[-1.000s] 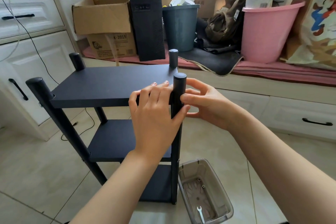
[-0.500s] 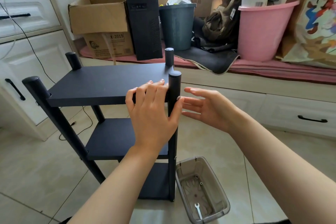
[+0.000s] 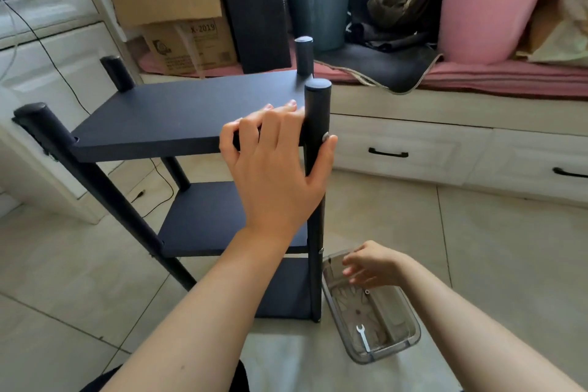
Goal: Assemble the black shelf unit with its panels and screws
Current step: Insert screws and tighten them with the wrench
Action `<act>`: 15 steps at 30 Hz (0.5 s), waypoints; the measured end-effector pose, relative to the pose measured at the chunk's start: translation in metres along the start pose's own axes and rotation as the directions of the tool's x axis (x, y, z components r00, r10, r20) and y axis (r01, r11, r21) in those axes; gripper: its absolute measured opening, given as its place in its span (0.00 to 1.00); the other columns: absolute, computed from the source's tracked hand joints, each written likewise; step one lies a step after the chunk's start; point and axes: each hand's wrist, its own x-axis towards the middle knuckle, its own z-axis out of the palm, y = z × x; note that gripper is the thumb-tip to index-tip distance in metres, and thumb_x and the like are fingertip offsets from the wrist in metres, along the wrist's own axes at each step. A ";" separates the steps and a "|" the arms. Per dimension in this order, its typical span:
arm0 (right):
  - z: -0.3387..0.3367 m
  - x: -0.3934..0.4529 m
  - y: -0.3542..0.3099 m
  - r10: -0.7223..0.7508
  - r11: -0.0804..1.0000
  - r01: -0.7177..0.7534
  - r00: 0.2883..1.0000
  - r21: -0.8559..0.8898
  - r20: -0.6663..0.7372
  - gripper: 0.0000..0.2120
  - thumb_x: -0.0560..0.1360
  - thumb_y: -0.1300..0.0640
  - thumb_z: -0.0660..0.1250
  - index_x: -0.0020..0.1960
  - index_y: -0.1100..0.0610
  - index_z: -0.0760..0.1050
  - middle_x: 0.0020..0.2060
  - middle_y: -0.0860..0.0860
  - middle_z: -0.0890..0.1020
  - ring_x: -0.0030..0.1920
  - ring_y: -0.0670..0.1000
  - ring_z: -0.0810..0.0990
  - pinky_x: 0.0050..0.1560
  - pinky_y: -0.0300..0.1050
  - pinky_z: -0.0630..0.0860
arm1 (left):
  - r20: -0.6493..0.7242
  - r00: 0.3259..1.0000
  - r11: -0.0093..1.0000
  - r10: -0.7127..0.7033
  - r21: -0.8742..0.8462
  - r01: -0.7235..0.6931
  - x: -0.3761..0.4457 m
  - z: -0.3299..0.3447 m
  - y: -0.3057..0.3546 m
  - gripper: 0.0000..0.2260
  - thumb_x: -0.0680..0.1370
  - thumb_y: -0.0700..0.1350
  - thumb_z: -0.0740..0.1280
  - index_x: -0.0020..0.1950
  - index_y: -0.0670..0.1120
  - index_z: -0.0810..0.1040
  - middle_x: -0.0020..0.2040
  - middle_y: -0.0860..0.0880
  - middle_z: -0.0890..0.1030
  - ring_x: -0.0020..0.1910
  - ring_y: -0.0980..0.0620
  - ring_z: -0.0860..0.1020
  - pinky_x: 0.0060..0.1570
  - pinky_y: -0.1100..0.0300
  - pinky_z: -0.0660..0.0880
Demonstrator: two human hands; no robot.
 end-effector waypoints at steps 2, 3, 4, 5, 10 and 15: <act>0.007 0.019 0.026 0.045 0.998 -0.046 0.999 -0.040 -0.010 0.13 0.81 0.60 0.61 0.63 0.64 0.74 0.42 0.55 0.81 0.34 0.50 0.77 0.33 0.41 0.72 | -0.011 1.000 1.000 -0.001 0.008 0.001 0.000 0.001 0.000 0.15 0.79 0.56 0.67 0.53 0.46 0.81 0.52 0.49 0.82 0.57 0.46 0.76 0.61 0.49 0.64; 0.010 0.029 0.037 0.059 0.996 -0.060 0.998 -0.058 -0.031 0.11 0.81 0.60 0.61 0.60 0.64 0.75 0.42 0.55 0.80 0.33 0.50 0.77 0.33 0.41 0.71 | -0.014 1.000 1.000 -0.003 0.012 0.003 -0.001 0.002 0.001 0.15 0.79 0.56 0.67 0.53 0.45 0.81 0.52 0.49 0.82 0.57 0.46 0.76 0.61 0.49 0.64; 0.013 0.039 0.048 0.063 0.994 -0.068 0.996 -0.080 -0.062 0.09 0.81 0.61 0.60 0.56 0.64 0.76 0.41 0.56 0.80 0.33 0.51 0.76 0.33 0.41 0.71 | -0.014 1.000 1.000 -0.007 0.014 0.007 0.000 0.002 0.001 0.14 0.78 0.56 0.67 0.52 0.45 0.82 0.51 0.49 0.82 0.56 0.45 0.76 0.61 0.49 0.64; 0.016 0.049 0.058 0.059 0.990 -0.071 0.993 -0.123 -0.105 0.07 0.80 0.63 0.60 0.51 0.63 0.76 0.40 0.57 0.79 0.34 0.53 0.76 0.33 0.42 0.70 | -0.011 1.000 1.000 -0.014 0.017 0.014 0.000 0.003 0.003 0.14 0.78 0.56 0.67 0.52 0.45 0.81 0.51 0.49 0.82 0.55 0.45 0.77 0.61 0.48 0.65; 0.027 0.093 0.085 -0.009 0.897 -0.101 0.969 -0.431 -0.246 0.13 0.79 0.62 0.61 0.35 0.57 0.64 0.38 0.54 0.75 0.41 0.55 0.75 0.33 0.42 0.67 | -0.017 0.998 0.998 -0.064 0.001 0.064 0.005 0.003 0.013 0.14 0.77 0.56 0.67 0.49 0.46 0.81 0.47 0.51 0.81 0.52 0.47 0.76 0.60 0.52 0.63; 0.029 0.119 0.100 0.017 0.855 -0.130 0.975 -0.502 -0.222 0.09 0.79 0.62 0.60 0.41 0.57 0.68 0.47 0.55 0.78 0.50 0.55 0.78 0.44 0.43 0.70 | -0.026 0.997 0.997 -0.076 0.018 0.077 0.006 0.007 0.016 0.14 0.77 0.55 0.67 0.48 0.45 0.80 0.46 0.50 0.80 0.50 0.45 0.76 0.59 0.51 0.63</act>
